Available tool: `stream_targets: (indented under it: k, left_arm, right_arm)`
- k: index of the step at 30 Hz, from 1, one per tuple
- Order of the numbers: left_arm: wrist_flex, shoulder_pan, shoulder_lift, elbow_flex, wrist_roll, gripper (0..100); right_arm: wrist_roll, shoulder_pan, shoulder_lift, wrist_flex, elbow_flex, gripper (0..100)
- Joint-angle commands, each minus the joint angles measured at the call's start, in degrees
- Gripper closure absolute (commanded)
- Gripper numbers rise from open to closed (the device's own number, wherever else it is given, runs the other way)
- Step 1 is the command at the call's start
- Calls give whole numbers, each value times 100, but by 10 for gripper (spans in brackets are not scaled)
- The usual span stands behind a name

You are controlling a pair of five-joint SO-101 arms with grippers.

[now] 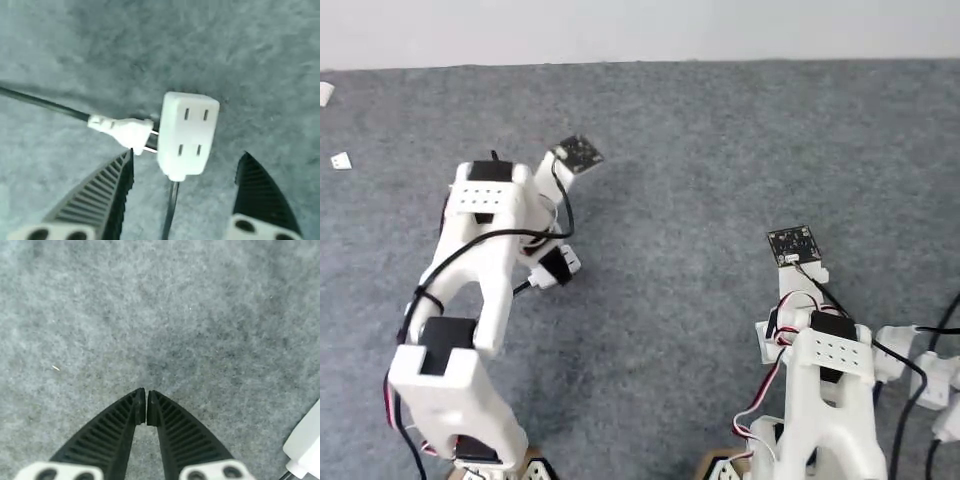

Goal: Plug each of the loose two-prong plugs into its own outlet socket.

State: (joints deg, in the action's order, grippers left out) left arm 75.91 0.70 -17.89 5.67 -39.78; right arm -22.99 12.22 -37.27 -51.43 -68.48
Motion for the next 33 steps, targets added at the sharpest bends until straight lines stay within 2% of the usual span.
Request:
stream_targets:
  k: [1, 10, 12, 15, 18, 19, 23, 27, 33]
  left_arm:
    - [-607, -9, -237, 198, -35, 695]
    - [-730, -237, -677, 268, 26, 699]
    - [-712, -273, -668, 277, 475, 712]
    - [-756, -369, -668, 277, 1284, 813]
    - [-765, -536, -668, 268, 1407, 972]
    - [-730, -589, -668, 268, 1442, 996]
    - [-721, -721, -659, 321, 1547, 987]
    - [-712, -800, -501, 365, 2347, 987]
    - [-343, -756, 378, 681, 3991, 987]
  right_arm:
    - [26, -40, 4, 127, 44, 988]
    - [26, -40, 4, 127, 44, 988]
    - [26, -40, 4, 127, 44, 988]
    - [26, -48, 4, 127, 44, 988]
    - [26, -48, 4, 127, 44, 988]
    - [26, -48, 4, 127, 44, 988]
    - [26, -48, 4, 127, 44, 988]
    - [26, -48, 4, 127, 44, 988]
    - [26, -48, 4, 127, 44, 988]
